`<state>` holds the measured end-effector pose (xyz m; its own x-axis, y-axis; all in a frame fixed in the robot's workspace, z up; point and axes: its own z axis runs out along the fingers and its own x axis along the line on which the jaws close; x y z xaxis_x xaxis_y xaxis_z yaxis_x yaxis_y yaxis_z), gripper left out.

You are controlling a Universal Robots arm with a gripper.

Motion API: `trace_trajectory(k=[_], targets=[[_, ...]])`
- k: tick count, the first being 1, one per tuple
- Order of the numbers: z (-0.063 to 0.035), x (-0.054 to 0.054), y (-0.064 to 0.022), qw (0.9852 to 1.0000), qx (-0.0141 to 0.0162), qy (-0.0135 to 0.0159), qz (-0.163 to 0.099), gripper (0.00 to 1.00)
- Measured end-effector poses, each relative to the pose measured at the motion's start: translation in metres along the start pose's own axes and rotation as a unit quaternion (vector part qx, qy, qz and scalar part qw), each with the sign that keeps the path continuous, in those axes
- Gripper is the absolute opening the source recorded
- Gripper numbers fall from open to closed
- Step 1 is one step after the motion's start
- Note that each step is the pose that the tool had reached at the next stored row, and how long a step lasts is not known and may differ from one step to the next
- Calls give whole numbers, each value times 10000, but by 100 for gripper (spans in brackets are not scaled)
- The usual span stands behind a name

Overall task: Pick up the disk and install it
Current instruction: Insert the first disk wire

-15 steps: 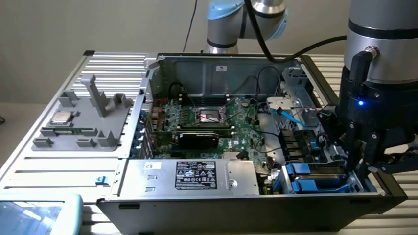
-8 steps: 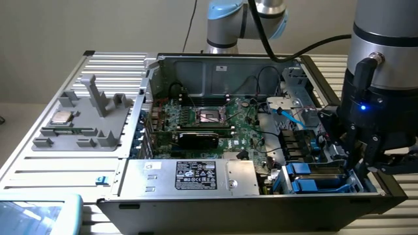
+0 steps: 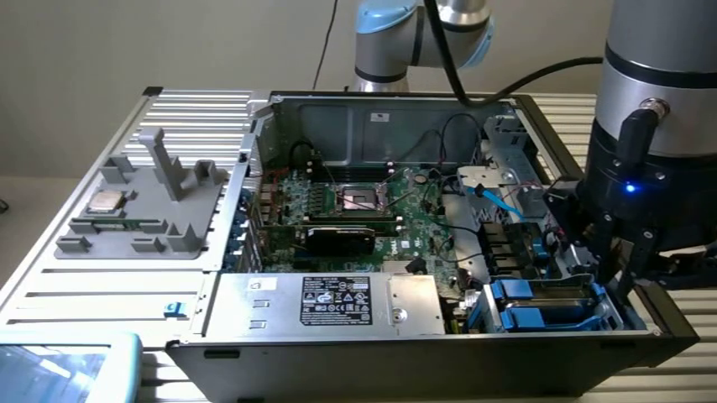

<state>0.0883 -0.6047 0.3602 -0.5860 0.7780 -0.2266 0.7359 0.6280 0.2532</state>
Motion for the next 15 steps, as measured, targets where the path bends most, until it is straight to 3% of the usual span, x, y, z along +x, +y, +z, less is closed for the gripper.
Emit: trace_trajectory(k=[5, 8, 10, 15], targets=[[-6, -18, -40, 9998, -52, 53, -204, 26], [-9, -37, -71, 9995, -77, 75, -294, 39], [-10, -46, -83, 9992, -97, 97, -376, 39], [3, -43, -88, 9967, -192, 202, -767, 39]])
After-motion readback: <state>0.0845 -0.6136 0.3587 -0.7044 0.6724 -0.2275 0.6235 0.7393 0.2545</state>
